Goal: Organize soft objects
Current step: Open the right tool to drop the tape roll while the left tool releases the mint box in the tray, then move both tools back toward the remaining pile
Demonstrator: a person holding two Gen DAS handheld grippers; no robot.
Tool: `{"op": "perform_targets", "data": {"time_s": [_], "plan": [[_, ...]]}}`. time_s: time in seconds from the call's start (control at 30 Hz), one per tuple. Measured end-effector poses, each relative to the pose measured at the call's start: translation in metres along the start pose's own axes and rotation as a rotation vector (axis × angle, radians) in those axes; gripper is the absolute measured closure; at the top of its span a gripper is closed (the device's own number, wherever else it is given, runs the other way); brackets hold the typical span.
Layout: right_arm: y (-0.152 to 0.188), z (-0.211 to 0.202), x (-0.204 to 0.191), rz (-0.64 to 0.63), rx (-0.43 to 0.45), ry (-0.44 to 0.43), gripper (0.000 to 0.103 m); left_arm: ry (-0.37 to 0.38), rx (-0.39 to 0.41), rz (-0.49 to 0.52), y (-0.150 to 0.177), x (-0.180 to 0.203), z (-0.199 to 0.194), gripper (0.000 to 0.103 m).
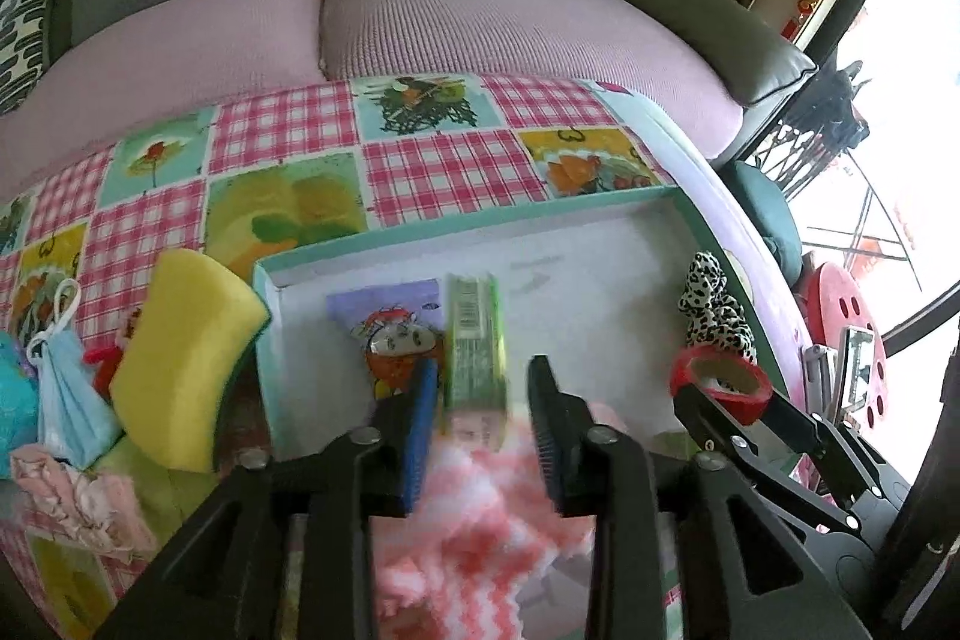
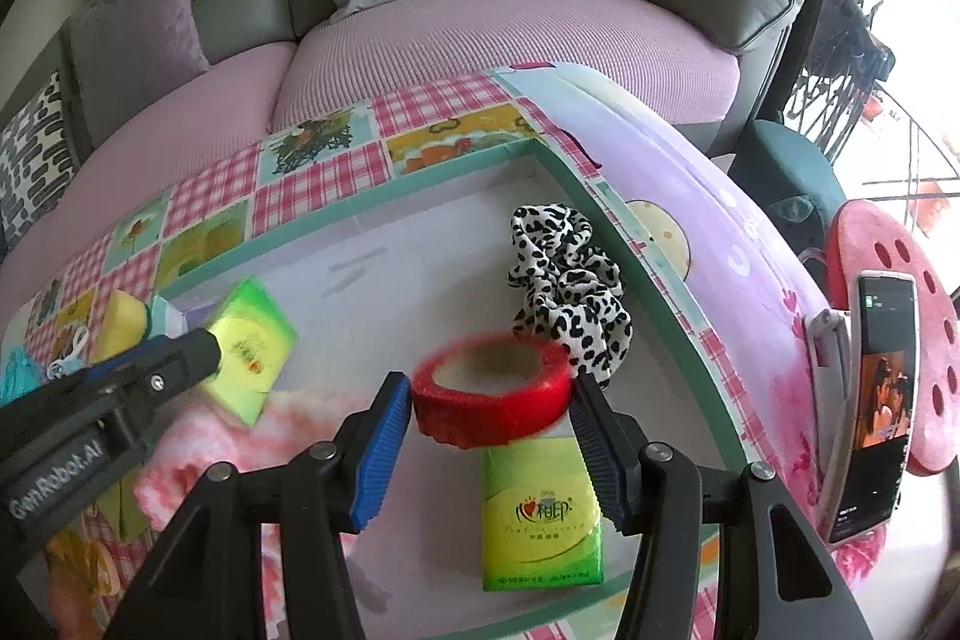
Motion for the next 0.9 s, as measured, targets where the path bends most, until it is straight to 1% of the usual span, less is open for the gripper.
{"op": "perform_targets", "data": {"time_s": [0.03,0.1,0.17,0.2,0.3,0.43,0.5,0.53,0.57,0.67,0.7,0.73,0.77,0.83,0.9], "plan": [[0.0,-0.002,0.0,-0.001,0.002,-0.001,0.044,-0.002,0.003,0.0,0.0,-0.001,-0.002,0.063],[0.0,-0.006,-0.002,-0.006,0.003,-0.008,0.043,-0.005,0.009,0.003,-0.001,-0.001,-0.007,0.063],[-0.001,-0.011,-0.003,-0.016,0.008,-0.007,0.035,-0.019,0.002,0.001,-0.001,-0.003,-0.01,0.061],[-0.001,-0.012,-0.003,-0.02,0.011,-0.005,0.035,-0.028,-0.001,-0.002,-0.001,-0.005,-0.01,0.061],[-0.002,-0.019,-0.004,-0.031,0.021,0.007,0.032,-0.072,0.002,-0.02,0.0,-0.016,-0.017,0.053],[-0.001,-0.021,-0.002,-0.033,0.019,0.014,0.016,-0.151,-0.012,-0.042,0.004,-0.036,-0.02,0.05],[0.0,-0.018,-0.002,-0.04,0.011,0.02,0.011,-0.205,-0.03,-0.053,0.008,-0.048,-0.019,0.035],[0.001,-0.017,-0.002,-0.044,0.006,0.023,0.005,-0.23,-0.036,-0.057,0.01,-0.053,-0.018,0.023],[0.002,-0.016,-0.003,-0.047,0.003,0.026,0.0,-0.254,-0.037,-0.061,0.01,-0.059,-0.018,0.021],[0.003,-0.014,-0.004,-0.056,0.001,0.03,0.0,-0.305,-0.037,-0.073,0.012,-0.072,-0.019,0.02],[0.004,-0.014,-0.004,-0.058,-0.002,0.03,0.0,-0.318,-0.034,-0.076,0.012,-0.075,-0.02,0.018],[0.004,-0.013,-0.005,-0.061,-0.005,0.03,0.0,-0.328,-0.033,-0.078,0.012,-0.078,-0.02,0.015],[0.005,-0.012,-0.005,-0.064,-0.008,0.031,0.0,-0.342,-0.031,-0.078,0.012,-0.08,-0.021,0.014],[0.006,-0.012,-0.006,-0.072,-0.012,0.035,0.0,-0.363,-0.031,-0.075,0.013,-0.085,-0.022,0.014],[0.007,-0.011,-0.008,-0.081,-0.017,0.037,0.0,-0.369,-0.034,-0.075,0.015,-0.087,-0.023,0.014]]}}
Point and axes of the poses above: each gripper's, at about its wrist camera, not at the fingertips, and z roughly the way its jaws point, x to its right, y to its underside, the point moved 9 cm from there along z, roughly the way its jaws point, and after that the axes turned 6 degrees about z, right-handed, at the moved point
